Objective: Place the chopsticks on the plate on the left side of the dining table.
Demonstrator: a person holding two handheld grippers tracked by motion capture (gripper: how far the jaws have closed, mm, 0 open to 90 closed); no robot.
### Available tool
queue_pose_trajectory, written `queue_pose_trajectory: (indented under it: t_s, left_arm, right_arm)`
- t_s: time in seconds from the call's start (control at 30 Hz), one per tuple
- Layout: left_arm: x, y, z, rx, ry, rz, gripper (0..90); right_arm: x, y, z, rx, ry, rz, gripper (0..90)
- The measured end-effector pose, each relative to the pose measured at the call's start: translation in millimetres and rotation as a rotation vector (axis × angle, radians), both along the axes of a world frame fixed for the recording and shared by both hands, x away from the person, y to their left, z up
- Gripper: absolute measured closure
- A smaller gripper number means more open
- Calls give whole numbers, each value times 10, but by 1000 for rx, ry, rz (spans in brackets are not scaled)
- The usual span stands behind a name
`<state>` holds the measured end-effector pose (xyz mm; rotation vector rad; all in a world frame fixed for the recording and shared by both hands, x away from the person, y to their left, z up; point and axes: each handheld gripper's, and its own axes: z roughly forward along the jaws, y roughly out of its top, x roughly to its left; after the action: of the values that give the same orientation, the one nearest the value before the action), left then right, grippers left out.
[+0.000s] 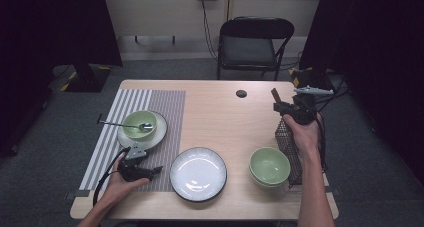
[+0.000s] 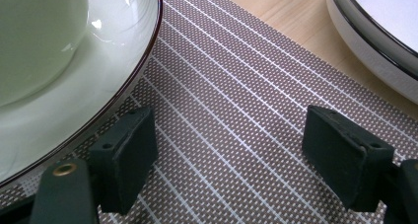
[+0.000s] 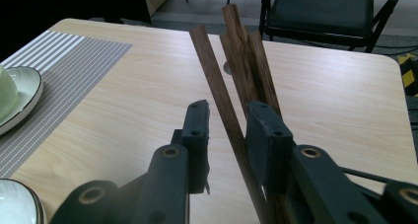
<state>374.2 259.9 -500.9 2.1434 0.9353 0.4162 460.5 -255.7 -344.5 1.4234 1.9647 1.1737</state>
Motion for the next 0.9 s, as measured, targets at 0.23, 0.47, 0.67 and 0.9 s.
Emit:
queue_pose_trajectory:
  t_s: [0.23,0.47,0.67,0.9]
  left_arm:
    - [0,0,0,0,0,0,206]
    - [1,3,3,8,2,-7,196]
    - [1,3,2,7,2,-7,197]
    - [2,3,3,8,2,-7,196]
  right_arm:
    - [-56,-10,-9,-9,-6,6,763]
    - [-148,-13,14,-13,-22,30,754]
    - [-200,-41,-64,-32,-2,28,717]
    - [-239,-92,-131,-43,16,21,729]
